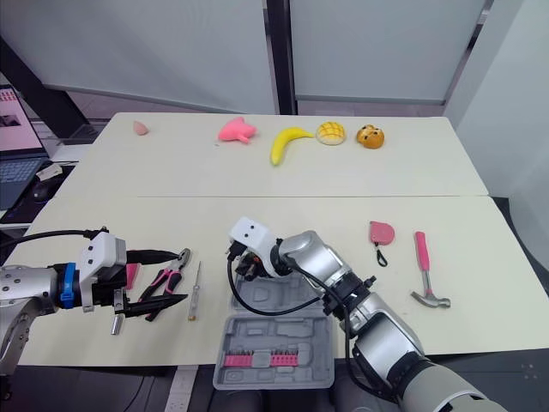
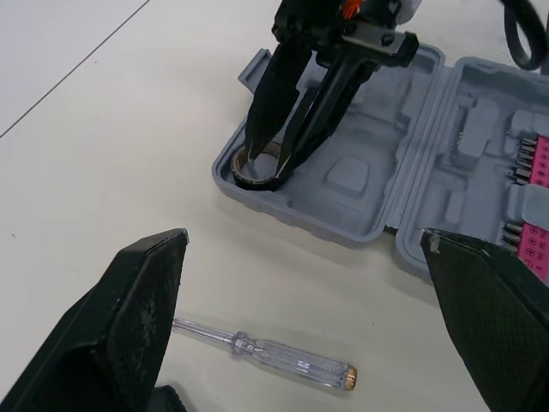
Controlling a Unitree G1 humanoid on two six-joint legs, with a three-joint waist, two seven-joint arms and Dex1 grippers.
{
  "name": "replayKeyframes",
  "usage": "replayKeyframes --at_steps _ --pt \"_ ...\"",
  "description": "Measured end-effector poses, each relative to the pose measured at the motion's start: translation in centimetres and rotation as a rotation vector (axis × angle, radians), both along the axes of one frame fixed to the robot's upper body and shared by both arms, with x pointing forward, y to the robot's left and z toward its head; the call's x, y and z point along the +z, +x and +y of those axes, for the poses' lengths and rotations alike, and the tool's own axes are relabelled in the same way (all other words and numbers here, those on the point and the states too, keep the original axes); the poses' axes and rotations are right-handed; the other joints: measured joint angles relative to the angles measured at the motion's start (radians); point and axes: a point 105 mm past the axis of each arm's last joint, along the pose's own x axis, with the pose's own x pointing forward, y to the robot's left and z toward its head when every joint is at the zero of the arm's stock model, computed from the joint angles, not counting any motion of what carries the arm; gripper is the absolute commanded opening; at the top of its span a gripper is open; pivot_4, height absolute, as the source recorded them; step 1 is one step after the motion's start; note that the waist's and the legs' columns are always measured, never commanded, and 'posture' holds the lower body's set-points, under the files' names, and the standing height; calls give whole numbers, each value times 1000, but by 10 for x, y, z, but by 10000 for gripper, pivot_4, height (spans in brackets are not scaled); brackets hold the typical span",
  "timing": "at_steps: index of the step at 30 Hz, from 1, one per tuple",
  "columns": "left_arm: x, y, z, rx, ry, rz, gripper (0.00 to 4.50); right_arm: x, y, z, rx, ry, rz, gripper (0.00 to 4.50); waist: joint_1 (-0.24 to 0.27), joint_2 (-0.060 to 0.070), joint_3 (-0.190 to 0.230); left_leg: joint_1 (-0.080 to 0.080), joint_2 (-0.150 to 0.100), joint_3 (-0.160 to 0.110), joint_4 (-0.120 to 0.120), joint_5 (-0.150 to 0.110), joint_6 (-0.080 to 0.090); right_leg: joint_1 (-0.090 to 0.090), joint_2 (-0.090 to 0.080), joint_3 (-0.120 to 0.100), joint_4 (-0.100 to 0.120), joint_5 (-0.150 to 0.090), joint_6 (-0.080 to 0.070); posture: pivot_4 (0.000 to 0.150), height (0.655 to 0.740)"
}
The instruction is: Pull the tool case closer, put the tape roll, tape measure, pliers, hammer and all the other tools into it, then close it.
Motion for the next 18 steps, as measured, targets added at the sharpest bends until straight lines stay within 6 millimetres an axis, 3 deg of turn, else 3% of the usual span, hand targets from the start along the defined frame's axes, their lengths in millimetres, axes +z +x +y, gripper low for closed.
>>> replayKeyframes --at_steps 1,6,10,18 --pt "0 0 0 -2 1 -3 45000 1 0 -1 5 8 -23 13647 0 0 0 0 0 0 0 0 0 0 0 0 0 0 0 1500 7255" --pt "-2 -1 0 -1 1 2 45000 -6 0 -3 21 25 -89 4435 -1 0 0 0 0 0 0 0 0 0 0 0 0 0 0 1500 7255" --pt "-2 -2 0 -1 1 4 45000 -4 3 -1 25 32 -139 4435 -1 0 0 0 0 0 0 0 0 0 0 0 0 0 0 1500 7255" --pt "-3 -2 0 -1 1 4 45000 -18 10 -3 3 17 -191 4435 -1 0 0 0 0 0 0 0 0 0 0 0 0 0 0 1500 7255"
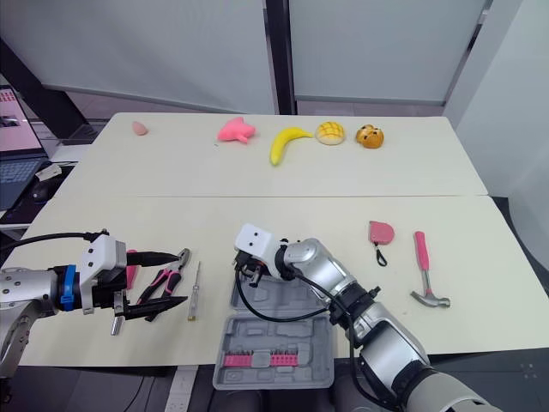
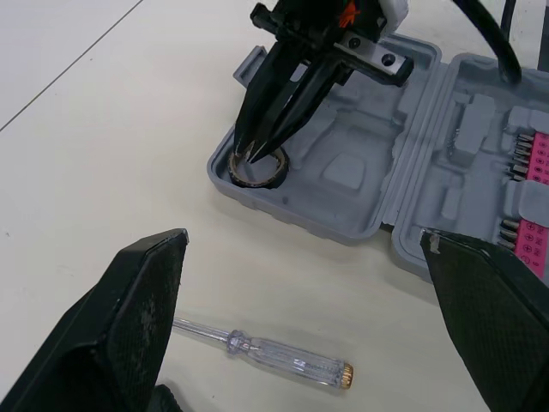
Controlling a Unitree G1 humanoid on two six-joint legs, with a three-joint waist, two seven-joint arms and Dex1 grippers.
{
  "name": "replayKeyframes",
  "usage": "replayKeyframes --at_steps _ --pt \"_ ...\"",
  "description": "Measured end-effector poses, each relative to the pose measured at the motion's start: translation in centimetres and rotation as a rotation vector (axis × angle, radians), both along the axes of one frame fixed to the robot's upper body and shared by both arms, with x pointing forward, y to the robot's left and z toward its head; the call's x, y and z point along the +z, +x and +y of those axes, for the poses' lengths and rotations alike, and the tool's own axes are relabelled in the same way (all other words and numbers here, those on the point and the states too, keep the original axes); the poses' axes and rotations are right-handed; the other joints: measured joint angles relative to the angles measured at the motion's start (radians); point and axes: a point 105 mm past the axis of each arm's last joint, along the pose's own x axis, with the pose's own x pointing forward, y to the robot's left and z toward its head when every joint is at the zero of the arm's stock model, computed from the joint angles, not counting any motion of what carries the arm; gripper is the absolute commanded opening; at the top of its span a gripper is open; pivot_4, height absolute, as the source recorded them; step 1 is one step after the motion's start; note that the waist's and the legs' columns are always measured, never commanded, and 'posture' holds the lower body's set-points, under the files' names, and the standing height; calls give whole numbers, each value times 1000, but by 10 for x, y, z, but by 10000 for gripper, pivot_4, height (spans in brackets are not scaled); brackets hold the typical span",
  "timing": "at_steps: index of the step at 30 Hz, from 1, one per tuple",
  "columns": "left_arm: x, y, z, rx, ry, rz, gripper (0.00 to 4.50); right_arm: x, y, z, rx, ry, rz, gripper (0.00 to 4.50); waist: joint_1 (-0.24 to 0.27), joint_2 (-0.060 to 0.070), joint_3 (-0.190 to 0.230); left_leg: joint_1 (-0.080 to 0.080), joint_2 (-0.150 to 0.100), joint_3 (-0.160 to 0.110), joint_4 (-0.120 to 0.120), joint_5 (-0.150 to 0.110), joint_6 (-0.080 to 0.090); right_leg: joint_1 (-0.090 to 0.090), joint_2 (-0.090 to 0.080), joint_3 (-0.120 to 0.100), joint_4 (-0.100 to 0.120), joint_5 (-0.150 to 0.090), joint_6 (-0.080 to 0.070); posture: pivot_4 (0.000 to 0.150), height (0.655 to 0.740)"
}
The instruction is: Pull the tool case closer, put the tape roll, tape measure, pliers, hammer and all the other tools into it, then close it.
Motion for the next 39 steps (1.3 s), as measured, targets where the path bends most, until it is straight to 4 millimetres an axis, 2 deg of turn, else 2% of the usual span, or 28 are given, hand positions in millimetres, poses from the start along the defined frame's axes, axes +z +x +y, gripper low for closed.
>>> replayKeyframes --at_steps 6,15,18,21,23,25,27,29,32,34,35,37,39 --pt "0 0 0 0 0 -1 45000 -18 3 -4 -14 -40 5 4435 0 0 0 0 0 0 0 0 0 0 0 0 0 0 0 1500 7255" --pt "-1 1 0 9 -4 -3 45000 -18 4 -3 -8 -6 -11 4435 -1 0 0 1 0 0 0 0 0 1 0 0 0 0 0 1500 7255" --pt "-4 3 6 49 -22 1 45000 1 4 -4 -18 78 -18 4435 -1 0 0 0 0 0 0 0 0 0 0 0 0 0 0 1500 7255" --pt "-2 6 17 114 -45 -17 45000 31 0 -13 -3 157 -103 4435 1 0 0 0 0 0 0 0 0 0 0 0 0 0 0 1500 7255" --pt "3 9 30 197 -84 -45 45000 51 -5 -31 -19 209 -194 4435 8 0 0 -1 0 -1 0 0 0 0 0 0 -1 0 0 1500 7255" --pt "4 10 42 267 -102 -56 45000 58 -8 -48 -46 212 -231 4435 9 0 0 -1 0 0 0 0 0 0 0 0 -1 0 0 1500 7255" --pt "3 9 55 336 -122 -62 45000 64 -10 -73 -102 204 -251 4435 9 0 0 -1 0 0 0 0 0 0 0 0 -1 0 0 1500 7255" --pt "-4 1 76 436 -132 -46 45000 71 -20 -109 -178 211 -266 4435 10 0 0 -1 0 0 0 0 0 0 0 0 -1 0 -1 1500 7255" --pt "-18 -16 110 588 -136 -6 45000 69 -29 -177 -347 128 -269 4435 11 -1 0 -1 0 0 0 0 0 0 -1 0 -2 -1 -1 1500 7255" --pt "-24 -24 123 647 -135 6 45000 71 -36 -202 -428 124 -249 4435 11 -1 0 0 0 0 0 0 0 0 0 -1 -1 -2 -2 1500 7255" --pt "-27 -27 128 669 -133 11 45000 72 -41 -210 -456 129 -235 8260 10 -1 0 1 1 0 0 0 0 0 0 0 0 -3 -1 1500 7255" --pt "-31 -33 133 687 -123 22 45000 70 -51 -231 -500 103 -222 12165 10 -1 0 3 1 0 0 0 0 3 0 0 0 -4 2 1500 7255" --pt "-40 -43 140 718 -113 57 45000 60 -64 -269 -591 31 -179 15870 11 -1 -1 5 0 2 -1 0 -1 5 -1 1 -2 -5 0 1500 7255"
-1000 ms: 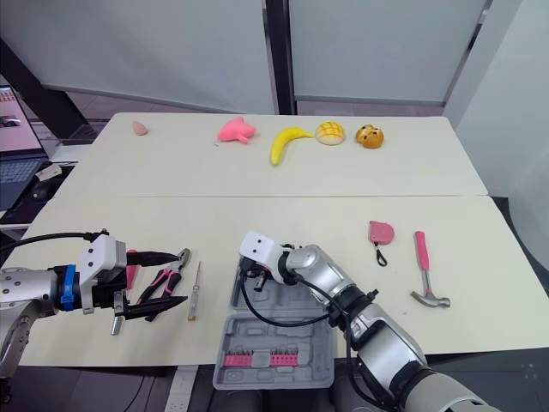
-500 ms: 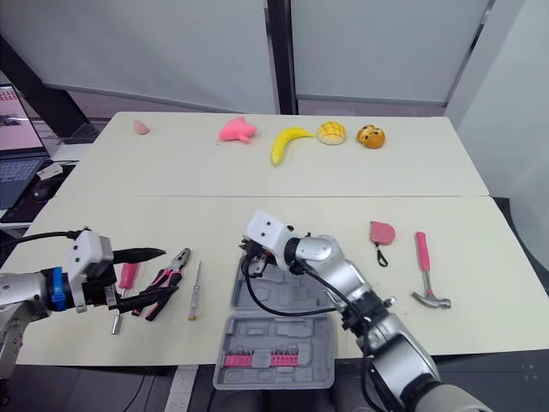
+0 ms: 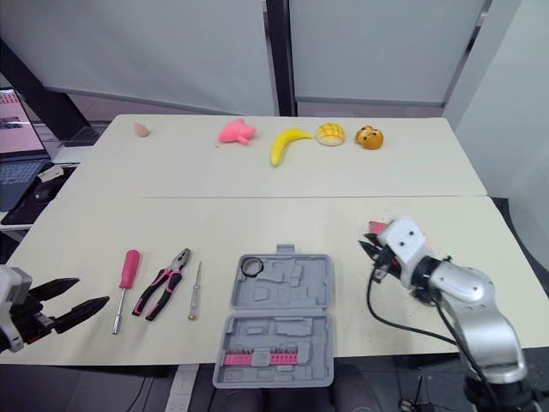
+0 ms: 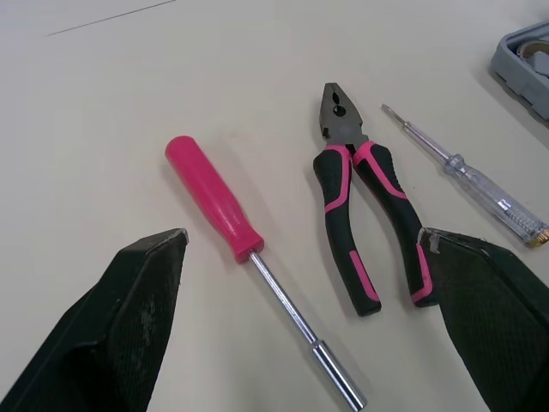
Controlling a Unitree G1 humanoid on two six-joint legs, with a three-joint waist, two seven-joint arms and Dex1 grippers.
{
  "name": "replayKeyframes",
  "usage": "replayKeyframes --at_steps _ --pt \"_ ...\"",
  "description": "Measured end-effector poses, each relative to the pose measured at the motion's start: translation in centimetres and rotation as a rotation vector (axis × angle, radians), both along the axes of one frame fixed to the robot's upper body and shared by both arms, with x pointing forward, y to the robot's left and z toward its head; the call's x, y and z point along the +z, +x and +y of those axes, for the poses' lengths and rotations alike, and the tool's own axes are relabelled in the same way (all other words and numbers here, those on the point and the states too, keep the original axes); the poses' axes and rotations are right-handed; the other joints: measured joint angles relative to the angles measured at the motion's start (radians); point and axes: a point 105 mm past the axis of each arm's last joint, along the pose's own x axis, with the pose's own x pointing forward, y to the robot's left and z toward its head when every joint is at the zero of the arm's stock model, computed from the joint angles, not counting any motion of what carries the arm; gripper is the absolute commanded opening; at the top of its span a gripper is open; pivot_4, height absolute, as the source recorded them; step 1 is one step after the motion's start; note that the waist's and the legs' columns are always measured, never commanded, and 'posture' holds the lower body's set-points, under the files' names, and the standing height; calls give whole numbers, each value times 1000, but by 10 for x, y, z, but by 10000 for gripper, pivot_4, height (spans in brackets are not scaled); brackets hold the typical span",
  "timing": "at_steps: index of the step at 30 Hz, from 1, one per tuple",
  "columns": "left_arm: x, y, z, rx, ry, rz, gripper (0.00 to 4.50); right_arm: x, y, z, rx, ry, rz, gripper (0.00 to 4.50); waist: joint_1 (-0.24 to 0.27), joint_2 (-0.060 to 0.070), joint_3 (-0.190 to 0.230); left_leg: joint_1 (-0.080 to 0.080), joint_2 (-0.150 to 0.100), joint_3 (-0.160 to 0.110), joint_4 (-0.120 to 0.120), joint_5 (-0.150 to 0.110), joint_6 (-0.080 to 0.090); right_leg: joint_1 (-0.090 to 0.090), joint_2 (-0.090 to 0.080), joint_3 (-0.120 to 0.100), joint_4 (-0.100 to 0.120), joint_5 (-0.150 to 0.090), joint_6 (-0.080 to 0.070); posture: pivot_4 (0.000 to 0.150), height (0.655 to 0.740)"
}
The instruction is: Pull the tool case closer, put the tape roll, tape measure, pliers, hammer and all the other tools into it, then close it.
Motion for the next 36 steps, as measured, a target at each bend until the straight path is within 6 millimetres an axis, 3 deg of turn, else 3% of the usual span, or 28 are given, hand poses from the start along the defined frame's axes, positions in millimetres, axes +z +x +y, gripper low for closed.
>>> replayKeyframes --at_steps 2,8,11,18,24,28,36 --pt "-10 -10 3 14 -7 50 45000 -6 -9 -26 -65 -24 40 19810 0 0 0 1 0 1 0 0 0 0 0 1 0 0 0 1500 7255" --pt "-15 -18 2 2 11 87 45000 -24 -37 -61 -105 -52 148 33737 1 -2 -1 4 0 1 -2 0 0 2 0 1 0 -1 -1 1500 7255" --pt "-17 -21 3 7 13 98 45000 -37 -48 -72 -132 -68 203 44032 1 -2 -1 4 0 1 -2 0 0 2 0 2 0 -2 -1 1500 7255" --pt "-20 -25 5 13 16 115 45000 -46 -55 -78 -152 -69 234 44598 -1 -2 -1 5 0 2 -2 0 0 2 0 2 0 -2 -1 1500 7255" --pt "-11 -19 -6 -37 25 89 45000 -37 -44 -75 -158 -75 179 44598 0 -2 -1 4 0 2 -2 0 0 2 0 2 0 -2 -1 1500 7255" --pt "11 0 -39 -178 15 18 45000 -33 -37 -63 -124 -67 147 44598 12 -3 -2 4 0 2 -2 0 0 2 0 2 0 -1 -1 1500 7255" --pt "49 30 -131 -567 -12 -111 45000 -23 -13 -23 -129 56 56 44598 14 -2 -1 4 0 2 -2 0 0 2 0 3 0 0 2 1500 7255"
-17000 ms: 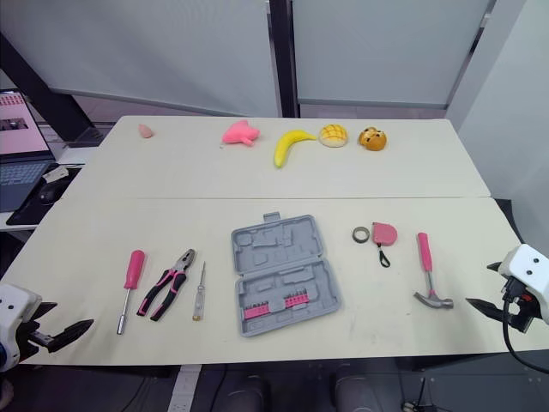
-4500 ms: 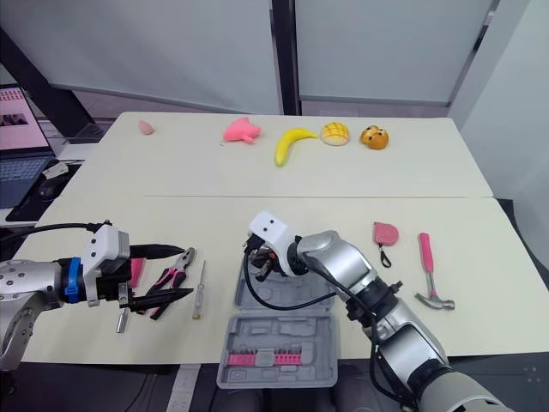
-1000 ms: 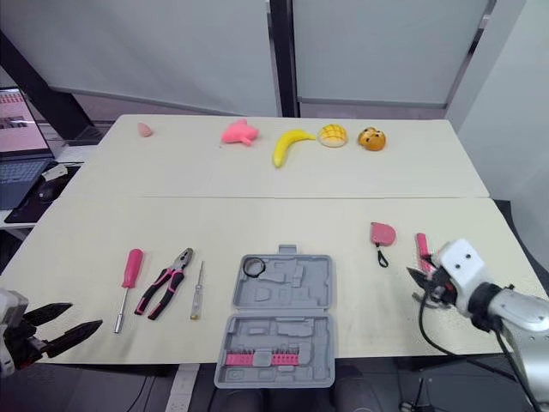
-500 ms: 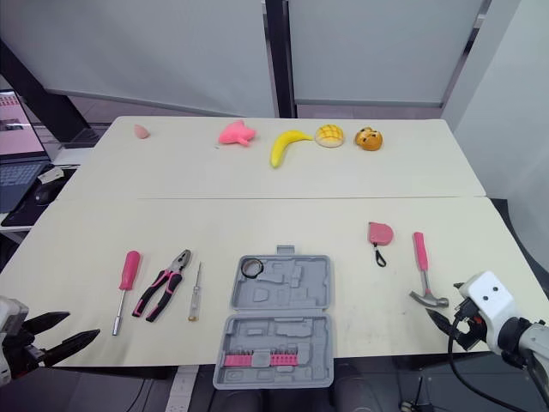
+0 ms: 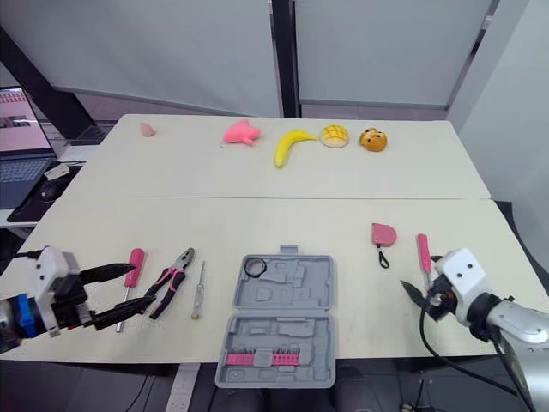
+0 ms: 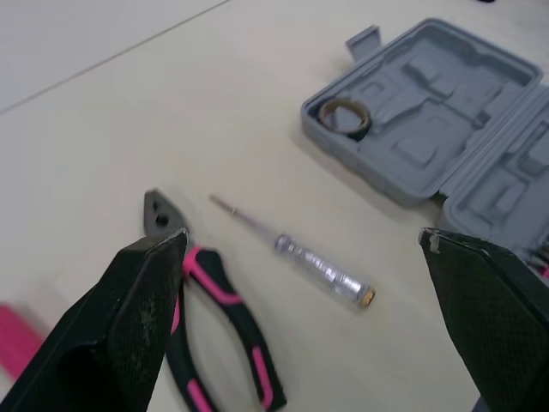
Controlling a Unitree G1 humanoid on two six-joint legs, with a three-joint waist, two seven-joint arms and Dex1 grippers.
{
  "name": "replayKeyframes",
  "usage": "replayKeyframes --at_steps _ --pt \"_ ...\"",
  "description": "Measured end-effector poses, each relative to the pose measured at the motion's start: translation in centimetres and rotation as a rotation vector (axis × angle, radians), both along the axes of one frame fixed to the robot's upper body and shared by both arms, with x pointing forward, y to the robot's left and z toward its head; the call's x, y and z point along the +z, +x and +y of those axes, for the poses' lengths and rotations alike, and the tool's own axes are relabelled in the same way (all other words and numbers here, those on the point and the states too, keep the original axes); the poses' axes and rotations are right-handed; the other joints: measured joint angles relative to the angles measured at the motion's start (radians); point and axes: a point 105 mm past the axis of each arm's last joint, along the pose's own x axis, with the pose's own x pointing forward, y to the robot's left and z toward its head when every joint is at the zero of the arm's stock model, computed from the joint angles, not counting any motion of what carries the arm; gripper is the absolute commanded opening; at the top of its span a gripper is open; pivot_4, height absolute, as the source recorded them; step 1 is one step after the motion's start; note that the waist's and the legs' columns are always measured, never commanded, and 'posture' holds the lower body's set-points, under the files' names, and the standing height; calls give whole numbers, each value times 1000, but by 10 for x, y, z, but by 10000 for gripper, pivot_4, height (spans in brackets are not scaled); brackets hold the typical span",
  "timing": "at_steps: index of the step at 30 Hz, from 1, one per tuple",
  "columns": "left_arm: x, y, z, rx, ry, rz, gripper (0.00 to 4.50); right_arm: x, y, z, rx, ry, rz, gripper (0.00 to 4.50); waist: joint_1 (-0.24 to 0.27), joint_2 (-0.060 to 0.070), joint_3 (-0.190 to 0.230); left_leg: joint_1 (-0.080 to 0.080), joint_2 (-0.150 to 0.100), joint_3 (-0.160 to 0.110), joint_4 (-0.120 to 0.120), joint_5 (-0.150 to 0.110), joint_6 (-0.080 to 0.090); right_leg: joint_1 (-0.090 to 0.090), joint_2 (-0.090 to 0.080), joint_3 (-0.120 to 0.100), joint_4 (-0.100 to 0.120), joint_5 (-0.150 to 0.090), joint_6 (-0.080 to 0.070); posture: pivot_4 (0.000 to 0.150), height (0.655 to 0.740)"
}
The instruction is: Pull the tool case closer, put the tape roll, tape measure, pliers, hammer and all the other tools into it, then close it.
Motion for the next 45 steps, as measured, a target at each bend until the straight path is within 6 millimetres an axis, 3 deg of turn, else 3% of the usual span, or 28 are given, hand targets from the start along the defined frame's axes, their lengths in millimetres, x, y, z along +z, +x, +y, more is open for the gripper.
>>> replayKeyframes --at_steps 2,5,15,27,35,45 --pt "14 6 -25 -110 -18 -48 45000 -3 6 10 -16 28 -16 42886 0 0 0 0 0 0 0 0 0 0 0 0 0 0 0 1500 7255" --pt "30 12 -50 -224 -32 -98 45000 -11 14 24 -36 67 -14 35543 0 1 0 0 0 0 0 0 0 0 0 0 0 1 -1 1500 7255" --pt "52 22 -104 -465 -110 -133 45000 -49 62 46 -190 136 35 35543 -14 1 0 0 0 0 0 0 0 0 1 0 1 3 -4 1500 7255" --pt "54 23 -130 -569 -144 -129 45000 -75 92 44 -344 137 49 35543 -18 1 1 -1 0 -1 1 0 0 0 1 0 1 3 -4 1500 7255" --pt "51 23 -132 -576 -137 -122 45000 -74 100 44 -363 153 40 17300 -17 1 1 -1 0 -1 1 0 0 0 1 0 1 3 -4 1500 7255" --pt "44 24 -128 -575 -132 -124 45000 -75 102 43 -374 153 34 2262 -17 1 1 -1 0 -1 1 0 0 0 1 0 1 3 -4 1500 7255"
